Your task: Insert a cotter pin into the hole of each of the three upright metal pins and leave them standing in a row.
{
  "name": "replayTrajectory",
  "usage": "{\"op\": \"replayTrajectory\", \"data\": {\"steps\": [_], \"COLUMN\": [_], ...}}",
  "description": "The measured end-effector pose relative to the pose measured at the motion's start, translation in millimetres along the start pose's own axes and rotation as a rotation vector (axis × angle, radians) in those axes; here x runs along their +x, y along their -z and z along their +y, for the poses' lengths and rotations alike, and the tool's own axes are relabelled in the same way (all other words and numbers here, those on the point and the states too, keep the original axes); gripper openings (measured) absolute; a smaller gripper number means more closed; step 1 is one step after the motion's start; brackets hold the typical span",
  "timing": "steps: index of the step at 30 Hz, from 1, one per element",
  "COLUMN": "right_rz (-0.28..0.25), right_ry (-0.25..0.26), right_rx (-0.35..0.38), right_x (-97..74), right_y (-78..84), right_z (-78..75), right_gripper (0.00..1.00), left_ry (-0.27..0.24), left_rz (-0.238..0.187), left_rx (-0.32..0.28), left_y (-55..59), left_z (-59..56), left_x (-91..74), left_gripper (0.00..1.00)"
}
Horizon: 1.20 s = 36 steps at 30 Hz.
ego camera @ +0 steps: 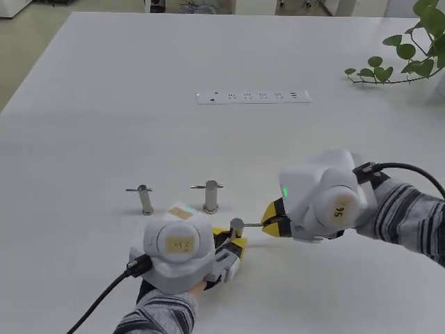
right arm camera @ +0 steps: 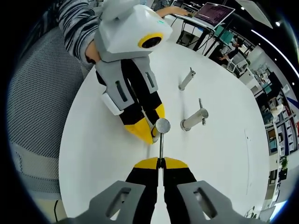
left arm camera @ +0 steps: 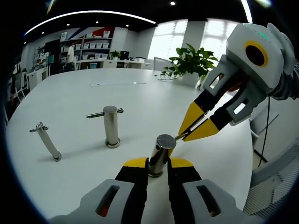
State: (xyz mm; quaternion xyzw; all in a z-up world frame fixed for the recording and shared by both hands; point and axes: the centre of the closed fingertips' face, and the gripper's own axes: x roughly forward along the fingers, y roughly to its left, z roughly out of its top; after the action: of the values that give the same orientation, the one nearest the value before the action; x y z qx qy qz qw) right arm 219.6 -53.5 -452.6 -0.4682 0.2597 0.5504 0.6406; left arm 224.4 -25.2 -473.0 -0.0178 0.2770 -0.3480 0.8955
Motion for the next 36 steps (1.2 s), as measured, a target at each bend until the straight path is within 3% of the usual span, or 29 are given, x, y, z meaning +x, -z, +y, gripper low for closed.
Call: {"op": "replayTrajectory", "data": {"steps": [9, 36], "right_rz": [-0.015, -0.048], "right_ry": [0.004, 0.016], "right_rx": [-0.034, -0.065], "right_x": [0.3, 3.7], "right_y": [-11.0, -28.5], "right_z": [1.3, 1.2], "right_gripper": [0.0, 0.02], "left_ry": [-0.004, -0.015], "left_rz": [0.008, 0.01], "left_rx": [0.039, 0.017], "left_y": [2.8, 3.6], "left_z": [0.3, 1.0], "left_x": [0.0, 1.2], "left_gripper": [0.11, 0.11]}}
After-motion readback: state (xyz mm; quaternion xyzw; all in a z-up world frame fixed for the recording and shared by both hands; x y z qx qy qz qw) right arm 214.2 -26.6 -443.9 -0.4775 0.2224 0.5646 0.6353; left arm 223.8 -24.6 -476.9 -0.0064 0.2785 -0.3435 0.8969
